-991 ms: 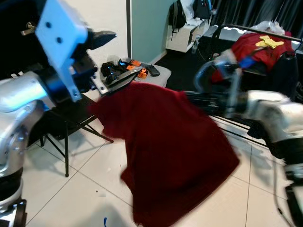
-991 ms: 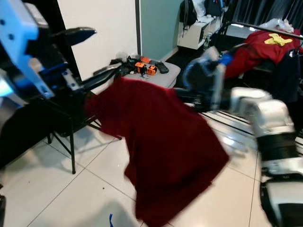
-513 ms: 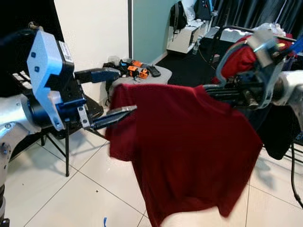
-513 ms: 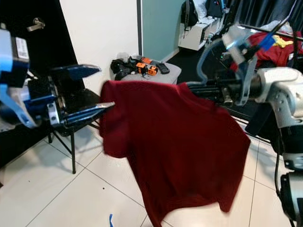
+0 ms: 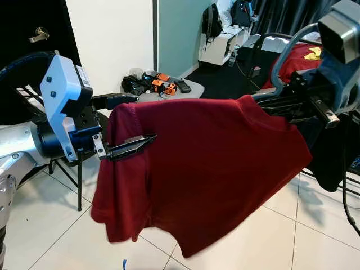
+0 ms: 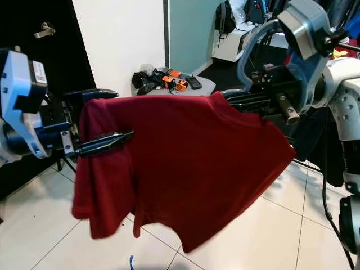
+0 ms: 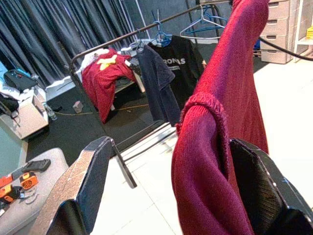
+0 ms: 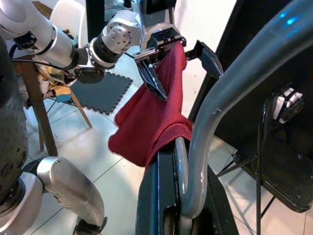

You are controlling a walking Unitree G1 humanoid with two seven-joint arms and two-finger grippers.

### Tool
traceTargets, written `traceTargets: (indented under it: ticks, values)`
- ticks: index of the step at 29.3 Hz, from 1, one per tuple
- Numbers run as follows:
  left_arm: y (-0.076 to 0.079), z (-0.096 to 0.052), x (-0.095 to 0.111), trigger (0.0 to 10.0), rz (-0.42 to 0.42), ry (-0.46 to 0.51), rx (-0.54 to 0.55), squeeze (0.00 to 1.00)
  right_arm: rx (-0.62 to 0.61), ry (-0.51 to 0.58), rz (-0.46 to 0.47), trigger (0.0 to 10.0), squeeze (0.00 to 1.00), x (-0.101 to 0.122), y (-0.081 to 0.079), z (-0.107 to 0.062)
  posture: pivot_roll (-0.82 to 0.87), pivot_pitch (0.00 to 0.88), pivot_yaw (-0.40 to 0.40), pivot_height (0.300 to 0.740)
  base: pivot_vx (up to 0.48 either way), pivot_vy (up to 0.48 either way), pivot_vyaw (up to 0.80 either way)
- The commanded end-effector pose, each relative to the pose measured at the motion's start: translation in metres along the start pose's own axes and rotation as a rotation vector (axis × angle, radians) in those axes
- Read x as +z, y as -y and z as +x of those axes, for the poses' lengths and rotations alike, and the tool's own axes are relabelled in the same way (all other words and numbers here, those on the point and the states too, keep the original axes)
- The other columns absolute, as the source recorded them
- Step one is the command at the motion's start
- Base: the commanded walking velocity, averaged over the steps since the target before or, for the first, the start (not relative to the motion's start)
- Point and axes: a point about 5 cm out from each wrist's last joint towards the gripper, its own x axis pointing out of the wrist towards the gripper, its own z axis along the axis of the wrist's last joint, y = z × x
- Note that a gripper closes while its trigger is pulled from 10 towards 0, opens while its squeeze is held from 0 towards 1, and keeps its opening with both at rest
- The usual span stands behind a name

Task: Hang hanger

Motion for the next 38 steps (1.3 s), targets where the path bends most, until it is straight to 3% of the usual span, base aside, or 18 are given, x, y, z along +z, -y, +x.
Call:
traceTargets:
  ticks: [1, 4, 5, 7, 8, 18, 30, 35, 36, 37, 38]
  values:
    - [-0.004, -0.004, 0.002, 10.0, 0.024, -0.019, 0.016, 0.00, 0.017, 0.004, -0.054, 10.0, 0.00, 0.013, -0.003, -0.001, -0.06, 0.000, -0.055, 0.740, 0.000, 0.000, 0.00]
    - [-0.004, -0.007, 0.000, 10.0, 0.023, -0.042, 0.014, 0.00, 0.013, 0.004, -0.054, 10.0, 0.00, 0.012, -0.002, -0.001, -0.06, 0.000, -0.055, 0.740, 0.000, 0.000, 0.00]
    - [-0.004, -0.010, -0.001, 8.6, 0.022, -0.047, 0.014, 0.00, 0.010, 0.000, -0.053, 10.0, 0.00, 0.012, -0.001, -0.001, -0.06, 0.000, -0.056, 0.740, 0.000, 0.000, 0.00]
    - [-0.003, -0.013, 0.000, 8.6, 0.017, -0.049, 0.007, 0.00, 0.007, -0.005, -0.053, 10.0, 0.00, 0.011, -0.001, -0.001, -0.06, 0.000, -0.056, 0.740, 0.000, 0.000, 0.00]
    - [-0.002, -0.016, 0.001, 0.0, 0.000, -0.043, -0.013, 0.00, 0.001, -0.011, -0.053, 10.0, 0.00, 0.010, 0.000, -0.002, -0.06, 0.000, -0.058, 0.740, 0.000, 0.000, 0.00]
    - [0.009, -0.023, -0.005, 0.0, -0.062, -0.070, -0.112, 0.00, -0.006, -0.016, -0.062, 10.0, 0.00, 0.012, 0.002, -0.003, -0.06, 0.000, -0.054, 0.740, 0.000, 0.000, 0.00]
    - [0.000, -0.026, -0.008, 0.0, -0.042, -0.064, -0.040, 0.00, -0.015, -0.012, -0.070, 10.0, 0.00, 0.015, 0.002, -0.006, -0.06, 0.000, -0.049, 0.740, 0.000, 0.000, 0.00]
    - [-0.018, -0.032, -0.002, 0.0, 0.004, -0.038, 0.070, 0.00, -0.022, -0.022, -0.057, 10.0, 0.00, 0.012, 0.002, -0.007, -0.07, 0.000, -0.047, 0.740, 0.000, 0.000, 0.00]
    - [-0.032, -0.043, 0.007, 0.0, 0.031, -0.015, 0.154, 0.00, -0.039, -0.040, -0.038, 10.0, 0.00, 0.006, 0.003, -0.009, -0.06, 0.000, -0.046, 0.740, 0.000, 0.000, 0.00]
    - [-0.032, -0.043, 0.007, 0.0, 0.031, -0.015, 0.154, 0.00, -0.039, -0.040, -0.038, 10.0, 0.00, 0.006, 0.003, -0.009, -0.06, 0.000, -0.046, 0.740, 0.000, 0.000, 0.00]
    - [-0.044, -0.055, 0.015, 0.0, 0.049, 0.007, 0.227, 0.00, -0.055, -0.064, -0.020, 10.0, 0.00, 0.000, 0.004, -0.010, -0.06, 0.000, -0.046, 0.740, 0.000, 0.000, 0.00]
